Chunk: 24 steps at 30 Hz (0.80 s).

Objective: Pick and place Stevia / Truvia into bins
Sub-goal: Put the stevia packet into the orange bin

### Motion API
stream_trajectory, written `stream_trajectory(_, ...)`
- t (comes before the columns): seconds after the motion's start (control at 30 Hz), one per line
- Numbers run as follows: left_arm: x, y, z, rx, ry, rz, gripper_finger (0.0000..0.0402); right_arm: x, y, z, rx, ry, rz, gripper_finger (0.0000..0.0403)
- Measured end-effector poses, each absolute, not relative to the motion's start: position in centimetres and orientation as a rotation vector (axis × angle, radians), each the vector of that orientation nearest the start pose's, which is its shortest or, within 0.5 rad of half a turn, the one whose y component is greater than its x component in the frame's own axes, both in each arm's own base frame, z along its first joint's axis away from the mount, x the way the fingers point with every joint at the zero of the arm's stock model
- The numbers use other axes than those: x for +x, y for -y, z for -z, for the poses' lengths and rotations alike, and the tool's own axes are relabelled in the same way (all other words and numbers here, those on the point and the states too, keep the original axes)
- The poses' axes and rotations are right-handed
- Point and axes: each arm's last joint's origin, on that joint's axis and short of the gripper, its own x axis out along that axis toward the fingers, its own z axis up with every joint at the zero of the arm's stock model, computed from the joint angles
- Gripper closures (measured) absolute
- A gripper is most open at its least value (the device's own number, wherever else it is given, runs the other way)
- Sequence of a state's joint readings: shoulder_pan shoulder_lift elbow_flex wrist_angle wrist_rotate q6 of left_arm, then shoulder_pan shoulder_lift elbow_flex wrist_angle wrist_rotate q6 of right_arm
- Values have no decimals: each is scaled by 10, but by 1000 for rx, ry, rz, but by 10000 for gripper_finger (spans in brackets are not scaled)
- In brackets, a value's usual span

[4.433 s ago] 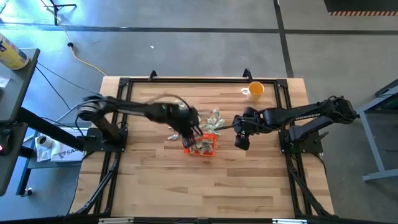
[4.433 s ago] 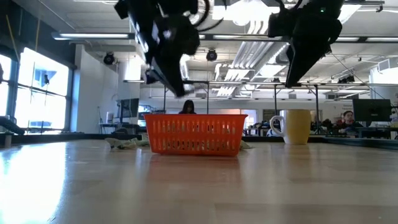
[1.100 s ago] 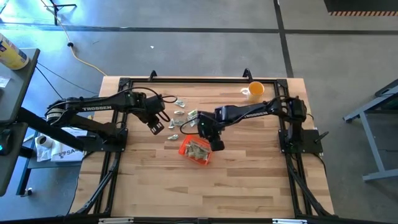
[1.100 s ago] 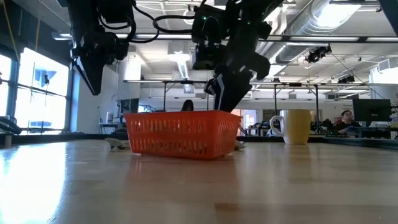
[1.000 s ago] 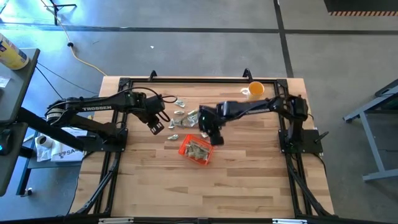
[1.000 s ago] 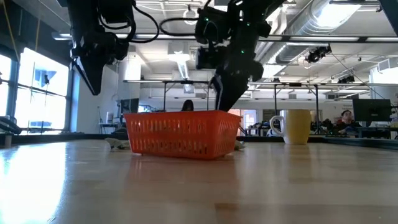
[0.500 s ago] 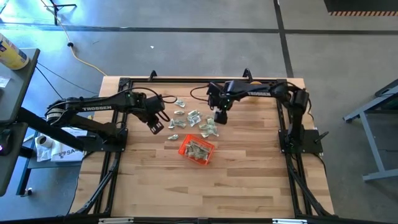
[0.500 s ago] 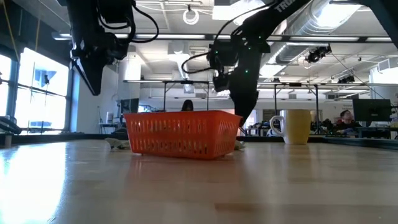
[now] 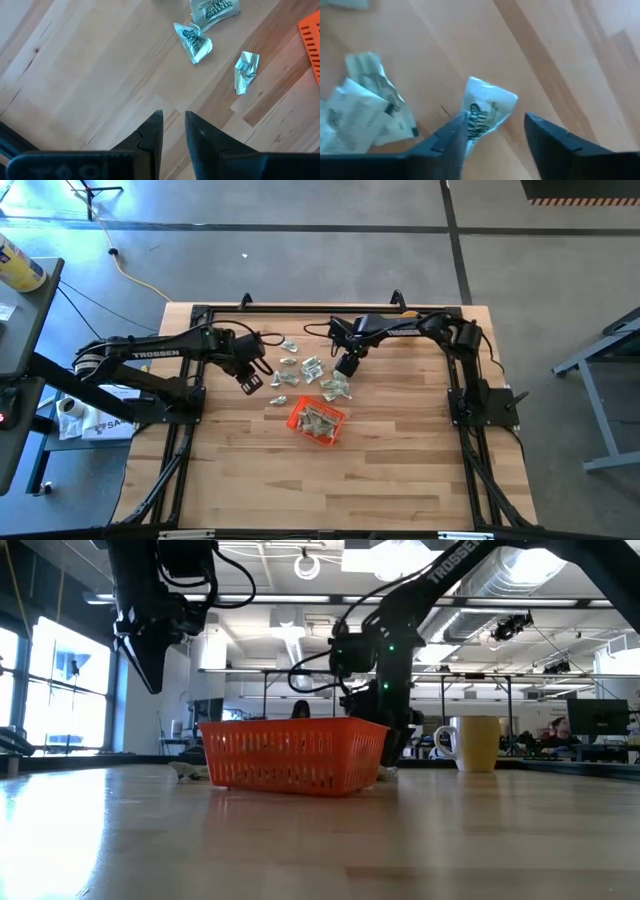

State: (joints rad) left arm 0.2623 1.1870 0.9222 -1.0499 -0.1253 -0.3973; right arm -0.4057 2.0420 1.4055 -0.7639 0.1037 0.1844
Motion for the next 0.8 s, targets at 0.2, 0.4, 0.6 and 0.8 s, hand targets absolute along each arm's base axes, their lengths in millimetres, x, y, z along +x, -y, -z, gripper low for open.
stream_trajectory(0.2,190,-55,-249,-424,-1238,-588,286,357,153,-146,405,-1361,486,351)
stream_trajectory(0.4,190,-55,-249,-428,-1232,-595,286,357,124,-196,352,-1276,392,387)
stream_trajectory(0.6,196,-57,-250,-461,-1159,-621,286,372,73,-240,437,-1108,-20,396)
stream_trajectory(0.8,211,-58,-242,-477,-1163,-519,286,396,27,-228,454,-1055,-283,396)
